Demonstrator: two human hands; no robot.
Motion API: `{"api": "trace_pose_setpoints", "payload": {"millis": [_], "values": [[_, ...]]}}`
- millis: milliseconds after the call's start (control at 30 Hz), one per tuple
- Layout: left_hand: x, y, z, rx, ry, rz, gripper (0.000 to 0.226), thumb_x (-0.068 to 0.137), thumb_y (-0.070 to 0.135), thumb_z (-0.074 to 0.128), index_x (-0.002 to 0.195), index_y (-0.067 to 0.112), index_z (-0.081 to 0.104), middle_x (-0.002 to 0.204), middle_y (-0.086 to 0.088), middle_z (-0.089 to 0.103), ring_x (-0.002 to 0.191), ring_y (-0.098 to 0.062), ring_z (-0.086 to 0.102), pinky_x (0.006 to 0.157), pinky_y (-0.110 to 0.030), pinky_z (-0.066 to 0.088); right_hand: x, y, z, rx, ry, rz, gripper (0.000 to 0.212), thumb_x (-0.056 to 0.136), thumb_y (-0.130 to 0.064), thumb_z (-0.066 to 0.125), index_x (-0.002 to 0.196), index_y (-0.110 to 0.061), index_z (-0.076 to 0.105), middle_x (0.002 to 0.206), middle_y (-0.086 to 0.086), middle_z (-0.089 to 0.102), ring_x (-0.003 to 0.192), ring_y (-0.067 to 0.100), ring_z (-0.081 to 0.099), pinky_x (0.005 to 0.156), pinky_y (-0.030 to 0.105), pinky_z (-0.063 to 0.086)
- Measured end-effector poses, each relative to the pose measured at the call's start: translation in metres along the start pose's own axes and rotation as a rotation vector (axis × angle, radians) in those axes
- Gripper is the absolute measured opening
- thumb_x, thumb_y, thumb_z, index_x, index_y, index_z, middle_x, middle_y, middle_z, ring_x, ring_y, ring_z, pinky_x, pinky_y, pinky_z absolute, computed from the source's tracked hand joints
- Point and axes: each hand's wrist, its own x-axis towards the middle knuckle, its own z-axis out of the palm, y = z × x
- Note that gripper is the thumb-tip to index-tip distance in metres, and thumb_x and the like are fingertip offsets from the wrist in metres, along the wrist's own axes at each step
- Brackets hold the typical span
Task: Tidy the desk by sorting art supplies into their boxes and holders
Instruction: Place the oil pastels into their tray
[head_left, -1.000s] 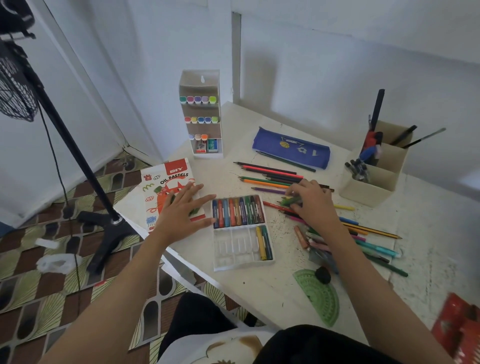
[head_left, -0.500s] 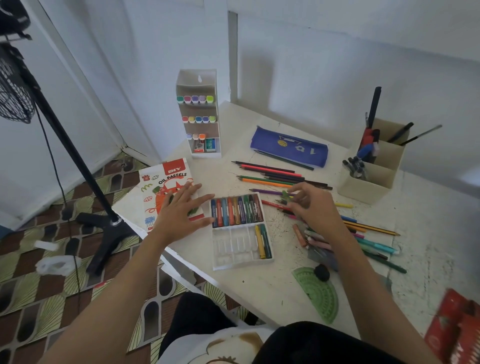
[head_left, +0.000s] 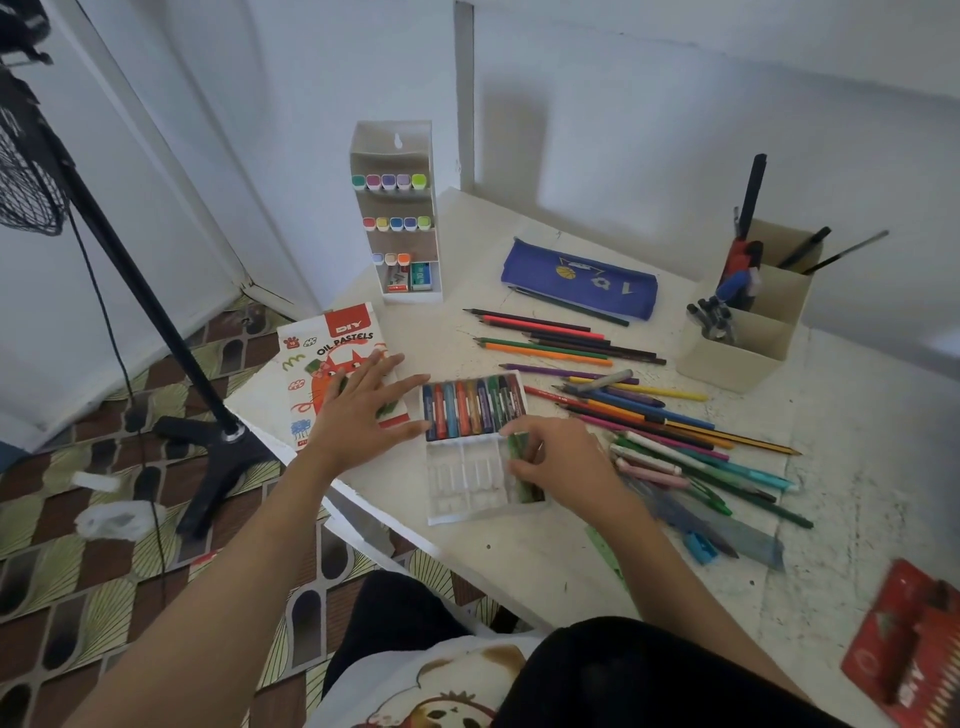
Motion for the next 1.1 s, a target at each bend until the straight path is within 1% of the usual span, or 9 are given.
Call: {"api": "trace_pose_setpoints", "payload": {"millis": [33,100,267,333,367,433,600,867,1100], "values": [[0.0,0.0,0.0,0.003,-0.002,-0.001,0.079,0.068,0.082,0.022,0.14,0.05,0.027,0.158,0.012,0.012,0.146,-0.012,-0.005,0.117,-0.047,-0.007,0.0,-0.002,0.001,-0.036,-0.01,-0.007,0.034,0.086,-0.02,0.067,0.118,-0.026,0.061,0.083,-0.001,0.062,0.073,0.012,0.057,0.06,0.015,0.045],[0.0,0.0,0.001,0.005,-0.005,-0.001,0.078,0.068,0.082,0.022,0.139,0.051,0.026,0.158,0.012,0.012,0.146,-0.011,-0.005,0.116,-0.047,-0.008,0.0,-0.005,0.002,-0.081,-0.017,-0.016,0.035,0.087,-0.022,0.065,0.121,-0.024,0.059,0.087,-0.004,0.055,0.077,0.01,0.051,0.058,0.014,0.036],[0.0,-0.001,0.001,0.009,-0.008,0.0,0.077,0.068,0.083,0.022,0.139,0.052,0.025,0.158,0.013,0.011,0.146,-0.01,-0.006,0.115,-0.046,-0.009,-0.001,-0.001,0.003,-0.037,0.007,-0.037,0.044,0.081,-0.028,0.072,0.123,-0.025,0.059,0.087,-0.005,0.053,0.072,0.005,0.048,0.066,0.013,0.041],[0.0,0.0,0.001,0.004,-0.002,0.004,0.077,0.069,0.083,0.022,0.139,0.052,0.026,0.158,0.013,0.011,0.146,-0.01,-0.006,0.115,-0.046,-0.008,-0.002,0.003,0.001,-0.088,-0.011,-0.027,0.052,0.075,-0.038,0.074,0.124,-0.03,0.057,0.094,-0.007,0.052,0.083,0.007,0.049,0.079,0.023,0.047],[0.0,-0.001,0.0,-0.001,0.002,0.004,0.077,0.069,0.083,0.023,0.139,0.051,0.027,0.158,0.012,0.012,0.146,-0.01,-0.006,0.116,-0.046,-0.008,-0.002,0.005,0.0,-0.138,-0.024,-0.018,0.056,0.073,-0.044,0.074,0.125,-0.034,0.056,0.1,-0.007,0.051,0.093,0.009,0.047,0.085,0.029,0.046],[0.0,-0.001,0.0,-0.003,0.006,0.002,0.078,0.069,0.083,0.023,0.14,0.05,0.029,0.158,0.012,0.012,0.146,-0.01,-0.005,0.116,-0.047,-0.007,-0.003,0.009,-0.001,-0.244,-0.036,-0.022,0.064,0.068,-0.054,0.072,0.128,-0.04,0.052,0.113,-0.008,0.046,0.108,0.011,0.037,0.091,0.032,0.039],[0.0,0.0,0.001,-0.006,0.004,0.003,0.077,0.068,0.083,0.023,0.139,0.051,0.028,0.158,0.012,0.013,0.146,-0.011,-0.004,0.117,-0.048,-0.006,-0.005,0.013,-0.001,-0.448,-0.001,-0.078,0.074,0.064,-0.069,0.065,0.132,-0.051,0.042,0.138,-0.008,0.031,0.125,0.017,0.019,0.102,0.04,0.027],[0.0,-0.001,0.001,-0.009,-0.006,0.0,0.078,0.069,0.083,0.024,0.14,0.051,0.027,0.158,0.012,0.012,0.146,-0.01,-0.006,0.116,-0.047,-0.007,-0.003,0.011,0.0,-0.472,-0.04,-0.037,0.072,0.066,-0.066,0.066,0.132,-0.048,0.044,0.146,-0.007,0.024,0.131,0.022,0.013,0.106,0.046,0.022],[0.0,-0.001,0.001,-0.008,-0.001,0.001,0.078,0.069,0.083,0.023,0.14,0.05,0.028,0.158,0.012,0.012,0.146,-0.01,-0.005,0.116,-0.046,-0.008,-0.002,0.014,0.007,-0.371,-0.015,0.04,0.067,0.066,-0.062,0.069,0.128,-0.051,0.047,0.142,-0.007,0.03,0.126,0.021,0.02,0.104,0.045,0.025]]}}
